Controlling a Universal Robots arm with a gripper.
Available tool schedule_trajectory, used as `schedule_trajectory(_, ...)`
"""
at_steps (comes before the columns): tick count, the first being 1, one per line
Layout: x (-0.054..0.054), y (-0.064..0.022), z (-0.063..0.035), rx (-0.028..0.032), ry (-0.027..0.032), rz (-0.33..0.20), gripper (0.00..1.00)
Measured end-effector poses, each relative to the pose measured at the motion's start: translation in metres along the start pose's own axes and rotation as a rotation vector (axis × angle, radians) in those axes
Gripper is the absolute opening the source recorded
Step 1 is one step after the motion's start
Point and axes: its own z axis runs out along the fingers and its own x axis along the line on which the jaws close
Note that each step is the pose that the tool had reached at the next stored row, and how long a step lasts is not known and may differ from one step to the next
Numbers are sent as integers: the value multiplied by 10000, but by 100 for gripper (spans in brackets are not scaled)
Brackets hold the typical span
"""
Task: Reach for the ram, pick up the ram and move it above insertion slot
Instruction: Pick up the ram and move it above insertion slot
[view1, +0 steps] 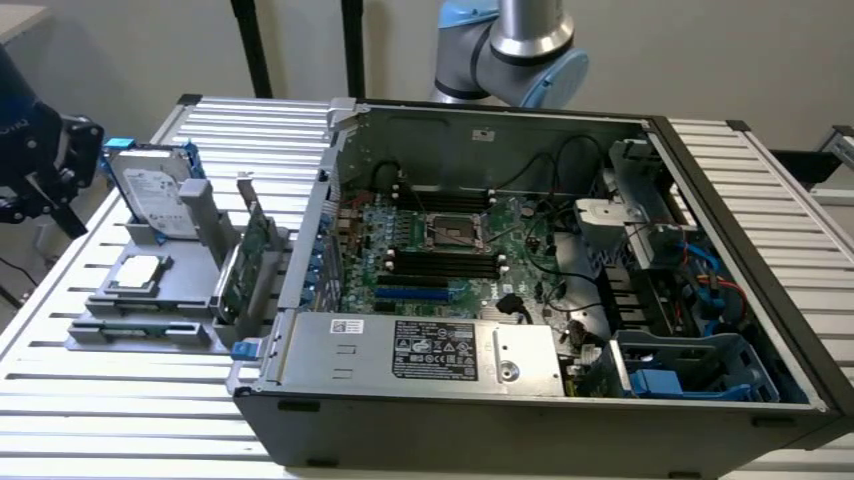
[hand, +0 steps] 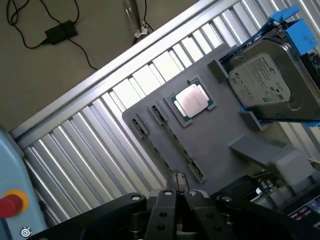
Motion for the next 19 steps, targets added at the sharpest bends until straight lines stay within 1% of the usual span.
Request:
schedule_trajectory(11, 0, 0, 1, 17, -7, -1998, 11)
schedule_trajectory(19, 0, 0, 15, -18, 10, -3457, 11)
